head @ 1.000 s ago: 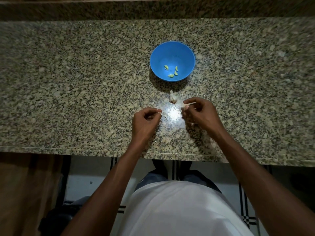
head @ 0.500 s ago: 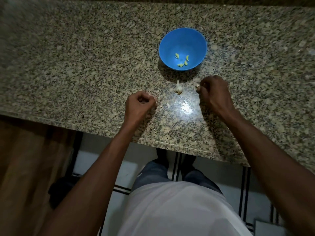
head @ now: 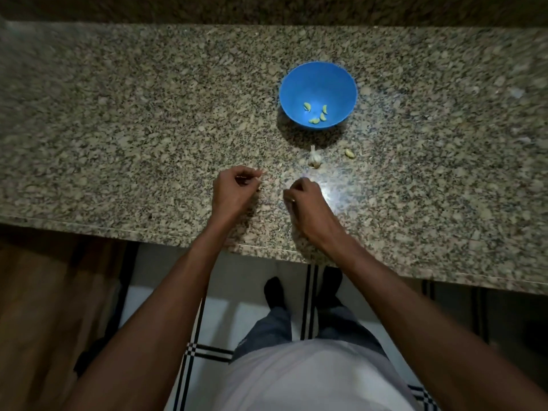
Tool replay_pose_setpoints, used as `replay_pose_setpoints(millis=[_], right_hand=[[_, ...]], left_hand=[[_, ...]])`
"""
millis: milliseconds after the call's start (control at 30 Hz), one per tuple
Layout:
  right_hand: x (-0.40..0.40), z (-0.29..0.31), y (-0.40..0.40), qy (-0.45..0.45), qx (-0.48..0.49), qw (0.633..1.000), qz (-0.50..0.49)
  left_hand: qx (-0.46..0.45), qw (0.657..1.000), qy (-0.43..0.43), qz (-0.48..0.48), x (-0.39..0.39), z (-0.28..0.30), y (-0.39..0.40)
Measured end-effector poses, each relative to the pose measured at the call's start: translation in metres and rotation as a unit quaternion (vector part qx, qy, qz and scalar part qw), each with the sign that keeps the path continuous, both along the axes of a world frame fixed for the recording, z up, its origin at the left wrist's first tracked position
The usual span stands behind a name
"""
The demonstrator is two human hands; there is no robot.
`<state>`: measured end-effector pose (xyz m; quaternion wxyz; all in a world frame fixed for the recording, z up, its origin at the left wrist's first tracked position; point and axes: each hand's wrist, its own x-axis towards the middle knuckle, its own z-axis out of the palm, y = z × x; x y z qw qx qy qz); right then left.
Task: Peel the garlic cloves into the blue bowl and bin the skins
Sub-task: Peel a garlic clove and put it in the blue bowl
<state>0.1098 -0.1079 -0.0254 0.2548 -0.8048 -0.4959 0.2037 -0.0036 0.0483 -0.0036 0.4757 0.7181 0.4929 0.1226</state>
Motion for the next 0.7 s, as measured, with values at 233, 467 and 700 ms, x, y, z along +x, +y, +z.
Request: replay_pose_setpoints(millis=[233, 467, 700], right_hand=[[0.033, 0.024, 0.042, -0.058, -0.009, 0.998, -0.025], [0.025, 0.013, 0.043, -0.131, -0.043, 0.984, 0.112], [-0.007, 0.025, -0.014, -0.076, -0.079, 0.991, 0.082]], left_hand=[[0.041, 0.997, -0.009, -0.07, -0.023, -0.005, 0.016], [0.071, 0.995, 0.013, -0.073, -0.024, -0.009, 0.03], [0.107, 0.98, 0.016, -0.165, -0.01, -0.012, 0.02]])
